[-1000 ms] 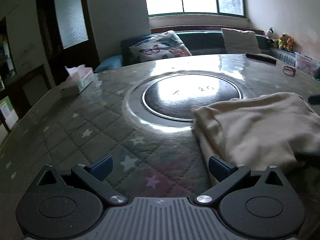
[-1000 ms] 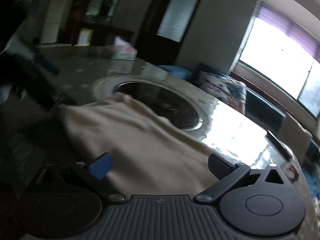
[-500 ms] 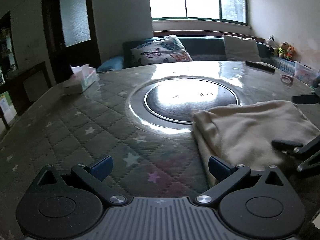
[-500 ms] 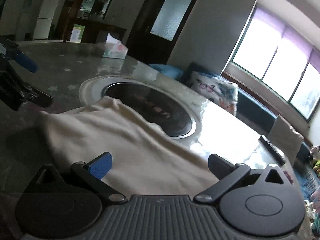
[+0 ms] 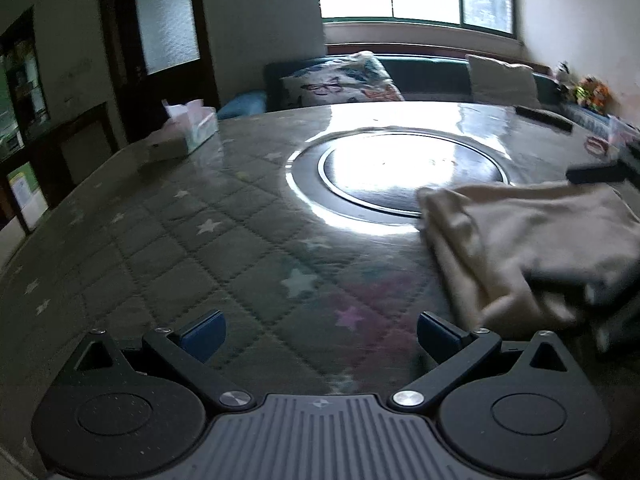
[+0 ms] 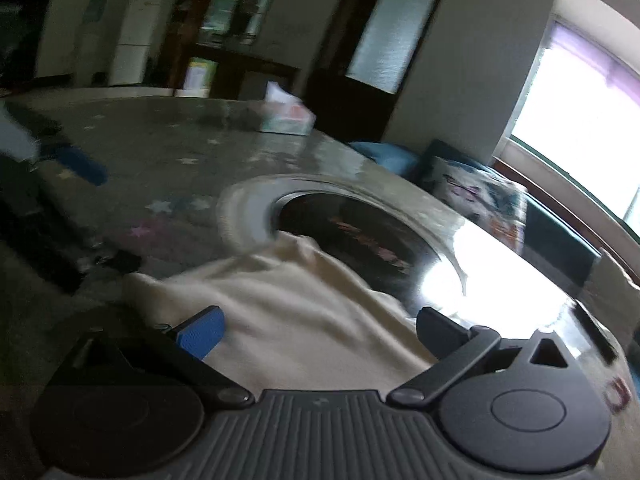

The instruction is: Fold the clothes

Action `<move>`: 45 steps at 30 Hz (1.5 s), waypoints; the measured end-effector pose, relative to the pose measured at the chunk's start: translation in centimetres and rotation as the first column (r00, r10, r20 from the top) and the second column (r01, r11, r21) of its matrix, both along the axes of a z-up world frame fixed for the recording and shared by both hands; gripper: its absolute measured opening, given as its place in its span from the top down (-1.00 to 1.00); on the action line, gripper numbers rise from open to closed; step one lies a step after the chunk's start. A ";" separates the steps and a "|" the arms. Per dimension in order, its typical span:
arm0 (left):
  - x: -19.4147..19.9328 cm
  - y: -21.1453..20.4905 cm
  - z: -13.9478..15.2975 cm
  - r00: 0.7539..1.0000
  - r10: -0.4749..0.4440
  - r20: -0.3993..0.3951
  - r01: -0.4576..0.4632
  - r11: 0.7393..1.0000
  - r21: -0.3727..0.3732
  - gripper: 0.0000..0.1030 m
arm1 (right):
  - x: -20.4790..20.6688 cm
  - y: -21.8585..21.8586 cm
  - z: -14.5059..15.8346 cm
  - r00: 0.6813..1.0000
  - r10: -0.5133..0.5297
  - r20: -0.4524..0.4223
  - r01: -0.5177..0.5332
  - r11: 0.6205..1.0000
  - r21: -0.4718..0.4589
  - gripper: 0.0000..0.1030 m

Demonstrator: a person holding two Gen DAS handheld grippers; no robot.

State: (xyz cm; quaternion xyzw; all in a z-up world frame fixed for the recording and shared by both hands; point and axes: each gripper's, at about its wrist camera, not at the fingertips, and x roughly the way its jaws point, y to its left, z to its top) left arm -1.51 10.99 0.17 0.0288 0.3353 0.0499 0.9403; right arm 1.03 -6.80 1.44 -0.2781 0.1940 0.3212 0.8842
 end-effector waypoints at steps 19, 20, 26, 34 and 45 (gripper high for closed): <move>1.5 1.5 1.3 0.999 0.051 0.011 -0.050 0.994 -0.093 -1.00 | -0.2 1.5 0.9 0.999 0.034 -0.014 -0.033 0.998 0.057 -1.00; 1.8 1.5 1.5 0.999 0.052 0.012 -0.050 0.993 -0.110 -1.00 | -0.2 1.5 0.9 0.999 0.045 -0.030 -0.043 0.997 0.057 -1.00; 3.4 1.4 2.0 0.998 0.057 0.009 -0.055 0.985 -0.163 -1.00 | -0.9 1.4 1.6 0.990 0.114 -0.077 -0.108 0.991 0.078 -1.00; 5.0 1.7 2.1 0.999 0.034 -0.017 -0.038 0.966 -0.256 -1.00 | -2.8 2.5 0.8 0.964 0.230 -0.133 -0.229 0.973 0.028 -0.72; 6.8 1.0 1.6 0.996 -0.042 -0.083 -0.003 0.877 -0.480 -0.84 | -3.1 2.3 0.8 0.968 0.202 -0.148 -0.199 0.979 0.039 0.65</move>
